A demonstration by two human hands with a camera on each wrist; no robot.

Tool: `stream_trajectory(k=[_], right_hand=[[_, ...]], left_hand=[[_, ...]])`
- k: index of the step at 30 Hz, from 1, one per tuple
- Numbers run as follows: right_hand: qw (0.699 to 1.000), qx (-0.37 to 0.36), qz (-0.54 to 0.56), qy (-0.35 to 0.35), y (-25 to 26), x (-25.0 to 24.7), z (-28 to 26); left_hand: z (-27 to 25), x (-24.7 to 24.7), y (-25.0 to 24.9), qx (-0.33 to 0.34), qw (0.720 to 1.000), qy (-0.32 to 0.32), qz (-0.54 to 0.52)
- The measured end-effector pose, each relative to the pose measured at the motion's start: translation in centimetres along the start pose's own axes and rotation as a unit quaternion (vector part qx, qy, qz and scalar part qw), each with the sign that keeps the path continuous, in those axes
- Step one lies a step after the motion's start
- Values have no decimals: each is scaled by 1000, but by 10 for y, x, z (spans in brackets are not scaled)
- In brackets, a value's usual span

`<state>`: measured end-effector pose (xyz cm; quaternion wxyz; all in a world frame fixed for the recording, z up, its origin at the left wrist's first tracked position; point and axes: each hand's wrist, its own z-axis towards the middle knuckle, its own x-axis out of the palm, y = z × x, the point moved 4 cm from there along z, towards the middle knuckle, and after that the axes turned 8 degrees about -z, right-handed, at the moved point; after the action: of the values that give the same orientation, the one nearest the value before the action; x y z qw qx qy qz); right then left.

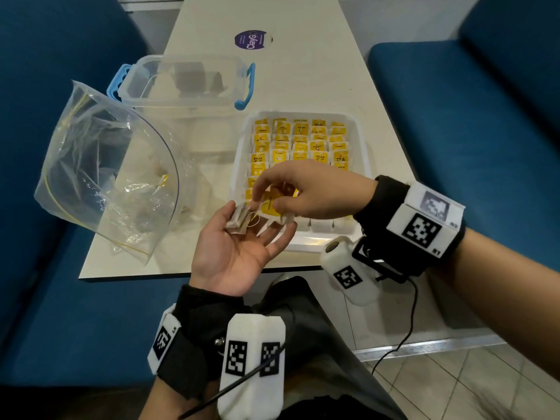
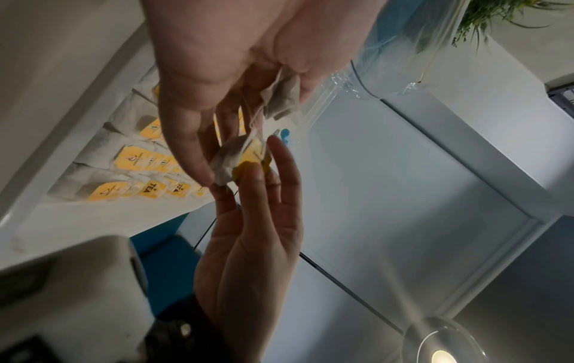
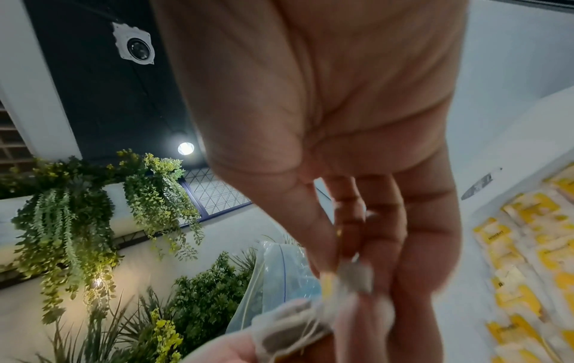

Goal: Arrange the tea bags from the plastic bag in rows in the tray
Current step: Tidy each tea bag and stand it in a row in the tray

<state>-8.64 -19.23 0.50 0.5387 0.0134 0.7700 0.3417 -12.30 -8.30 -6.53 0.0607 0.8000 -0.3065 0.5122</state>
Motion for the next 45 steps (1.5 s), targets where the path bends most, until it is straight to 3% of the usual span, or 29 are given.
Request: stream_trajectory(k=[11, 13, 17, 22, 26, 29, 36, 45], right_hand=[[997, 16, -73, 33, -4, -19, 20], [994, 1, -108, 6, -4, -23, 25], [997, 18, -71, -34, -8, -28, 33], [993, 96, -17, 70, -24, -4, 46], [972, 129, -88, 177, -33, 18, 57], [956, 126, -152, 216, -36, 27, 62], [933, 106, -209, 273, -34, 29, 68], [933, 126, -217, 258, -28, 19, 72]], left_hand=[[0, -7, -17, 30, 1000, 0, 1], [0, -11, -19, 37, 999, -9, 2], [-1, -19, -24, 51, 998, -32, 0], [0, -26, -26, 48, 998, -43, -7], [0, -29, -26, 52, 998, -48, -6], [-2, -32, -28, 54, 997, -46, -9], [-6, -34, -32, 59, 997, -43, -21], [-7, -35, -34, 59, 997, -35, -24]])
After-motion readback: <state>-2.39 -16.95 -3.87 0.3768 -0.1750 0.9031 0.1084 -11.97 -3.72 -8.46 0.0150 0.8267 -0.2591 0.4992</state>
